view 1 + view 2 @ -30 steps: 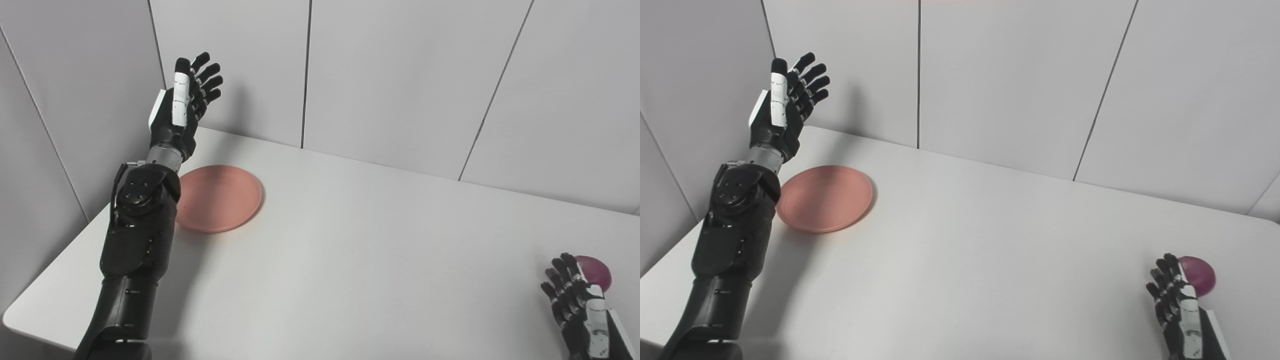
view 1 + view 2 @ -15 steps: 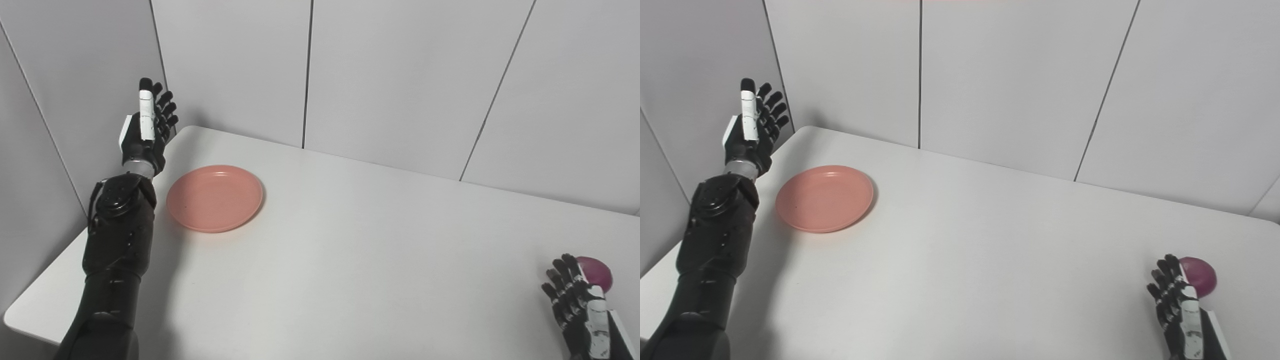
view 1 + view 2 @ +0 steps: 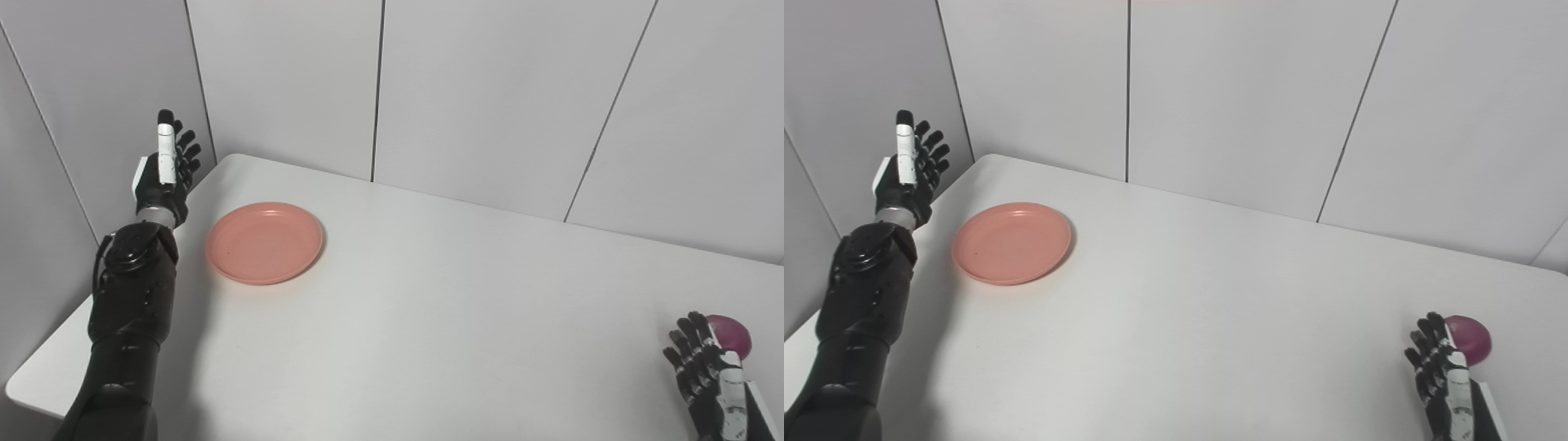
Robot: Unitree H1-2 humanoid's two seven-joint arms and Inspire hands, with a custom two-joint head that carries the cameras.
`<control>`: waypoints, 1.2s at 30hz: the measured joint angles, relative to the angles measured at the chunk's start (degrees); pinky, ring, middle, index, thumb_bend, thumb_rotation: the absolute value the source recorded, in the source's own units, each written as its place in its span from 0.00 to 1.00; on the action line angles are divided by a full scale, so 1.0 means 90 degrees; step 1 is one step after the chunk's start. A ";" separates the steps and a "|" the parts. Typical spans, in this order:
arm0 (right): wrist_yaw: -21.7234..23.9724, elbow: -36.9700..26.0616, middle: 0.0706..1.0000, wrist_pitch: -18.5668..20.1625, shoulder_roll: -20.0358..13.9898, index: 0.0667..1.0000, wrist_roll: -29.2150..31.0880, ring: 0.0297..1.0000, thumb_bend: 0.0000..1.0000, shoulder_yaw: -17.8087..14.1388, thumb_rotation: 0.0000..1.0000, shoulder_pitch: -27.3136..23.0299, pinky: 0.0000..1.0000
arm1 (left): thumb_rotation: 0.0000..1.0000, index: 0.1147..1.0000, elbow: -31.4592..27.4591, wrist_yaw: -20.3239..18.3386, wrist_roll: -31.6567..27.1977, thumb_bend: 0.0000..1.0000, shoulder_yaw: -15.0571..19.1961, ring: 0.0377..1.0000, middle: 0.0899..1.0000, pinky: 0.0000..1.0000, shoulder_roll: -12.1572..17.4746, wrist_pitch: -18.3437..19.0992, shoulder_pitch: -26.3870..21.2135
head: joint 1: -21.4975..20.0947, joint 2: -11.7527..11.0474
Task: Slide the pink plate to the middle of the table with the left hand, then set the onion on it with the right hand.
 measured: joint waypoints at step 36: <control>-0.0084 -0.0177 1.00 0.0152 0.0039 1.00 0.0025 1.00 0.83 0.0042 1.00 0.0103 1.00 | 1.00 0.93 0.1438 -0.0414 -0.0413 0.83 -0.0048 0.87 0.89 0.89 -0.0025 -0.0916 0.0257 | -0.0107 0.0127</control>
